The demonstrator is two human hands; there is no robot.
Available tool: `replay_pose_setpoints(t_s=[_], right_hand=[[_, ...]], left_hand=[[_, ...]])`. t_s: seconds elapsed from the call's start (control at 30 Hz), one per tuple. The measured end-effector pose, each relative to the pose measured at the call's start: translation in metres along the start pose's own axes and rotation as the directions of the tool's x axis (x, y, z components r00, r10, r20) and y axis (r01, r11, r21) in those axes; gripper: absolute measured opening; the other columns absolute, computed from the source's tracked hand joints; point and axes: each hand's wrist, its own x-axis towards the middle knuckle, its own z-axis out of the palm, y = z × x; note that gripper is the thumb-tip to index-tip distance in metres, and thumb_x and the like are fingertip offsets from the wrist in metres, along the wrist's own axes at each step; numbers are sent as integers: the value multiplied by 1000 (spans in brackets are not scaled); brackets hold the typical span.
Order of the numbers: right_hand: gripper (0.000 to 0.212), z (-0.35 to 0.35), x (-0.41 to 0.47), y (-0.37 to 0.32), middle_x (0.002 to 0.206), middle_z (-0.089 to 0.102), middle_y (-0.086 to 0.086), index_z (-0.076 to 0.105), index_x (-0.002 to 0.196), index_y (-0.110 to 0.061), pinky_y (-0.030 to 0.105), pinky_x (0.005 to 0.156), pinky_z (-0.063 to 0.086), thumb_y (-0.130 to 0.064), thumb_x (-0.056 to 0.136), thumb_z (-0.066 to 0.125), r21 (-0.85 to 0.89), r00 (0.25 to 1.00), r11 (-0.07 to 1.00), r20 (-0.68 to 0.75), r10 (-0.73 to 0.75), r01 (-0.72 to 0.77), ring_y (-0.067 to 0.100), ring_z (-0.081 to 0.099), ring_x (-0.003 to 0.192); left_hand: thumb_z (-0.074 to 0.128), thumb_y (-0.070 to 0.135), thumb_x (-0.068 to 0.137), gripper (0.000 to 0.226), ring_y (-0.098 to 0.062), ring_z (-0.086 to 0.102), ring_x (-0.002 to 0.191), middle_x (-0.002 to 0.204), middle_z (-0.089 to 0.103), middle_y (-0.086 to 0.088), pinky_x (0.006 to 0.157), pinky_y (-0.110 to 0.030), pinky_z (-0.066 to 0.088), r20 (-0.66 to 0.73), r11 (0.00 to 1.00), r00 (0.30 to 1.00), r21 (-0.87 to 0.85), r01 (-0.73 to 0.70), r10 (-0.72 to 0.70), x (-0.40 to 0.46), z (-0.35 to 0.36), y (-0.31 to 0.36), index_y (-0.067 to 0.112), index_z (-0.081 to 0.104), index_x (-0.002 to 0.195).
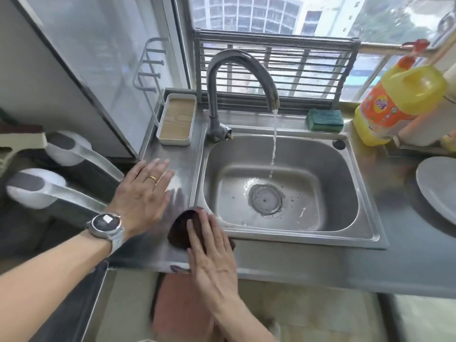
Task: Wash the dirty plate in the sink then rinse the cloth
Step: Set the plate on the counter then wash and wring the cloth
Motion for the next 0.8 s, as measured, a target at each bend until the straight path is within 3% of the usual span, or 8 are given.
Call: replay_pose_setpoints(t_s=[0.1,0.2,0.27,0.33,0.43,0.57,0.7,0.8], right_hand=[[62,-29,-34,72,167,13,0,31,155,-23,44,118,28,-30,97,51,-65,977,977,-80,196,-202,24,16,153],[61,-36,-45,108,167,11,10,34,154,-12,52,118,29,-32,96,40,-140,912,901,-90,401,-410,34,16,152],[63,-22,-33,84,166,11,16,31,154,-8,55,116,29,-34,96,40,-166,959,945,-34,280,-282,38,13,152],[65,-5,-13,39,166,15,13,33,154,-10,52,117,29,-34,96,51,-90,998,995,41,37,-33,35,14,152],[63,13,23,-13,167,13,5,32,155,-15,44,119,23,-35,98,50,0,976,981,100,-195,196,28,12,154],[60,3,44,2,168,8,1,25,158,-23,42,121,22,-38,102,44,-31,963,973,158,-220,228,25,7,155],[57,-8,62,23,168,8,2,22,158,-26,41,122,19,-40,104,35,-20,953,970,191,-234,242,23,4,155],[55,11,135,25,167,10,5,31,156,-19,43,122,22,-36,103,35,-19,977,989,164,-139,144,28,6,154]], left_hand=[[41,32,99,51,-34,49,140,150,53,-17,120,-52,31,26,999,999,-39,37,-36,0,4,-1,6,58,140],[46,34,100,50,-31,48,140,152,52,-13,119,-50,33,93,996,995,-69,53,-47,2,12,2,11,55,143],[46,36,99,51,-30,53,136,149,55,-13,112,-47,43,157,993,986,-91,74,-59,5,17,3,13,54,144],[46,38,99,52,-29,57,129,144,59,-11,99,-44,54,248,989,966,-104,108,-79,5,23,3,17,52,146],[56,38,96,51,-27,58,123,136,61,-8,86,-41,61,291,985,953,-125,122,-81,1,31,-1,20,53,144],[68,30,89,46,-26,63,113,124,67,-5,70,-37,62,272,982,958,-132,133,-93,1,25,-11,24,63,134],[58,36,94,41,-25,52,126,135,56,-5,81,-41,61,325,950,928,-184,252,-183,0,24,-11,21,55,133],[58,31,93,38,-27,51,125,133,55,-9,92,-45,57,324,921,919,-236,309,-226,-6,31,-13,13,55,127]])
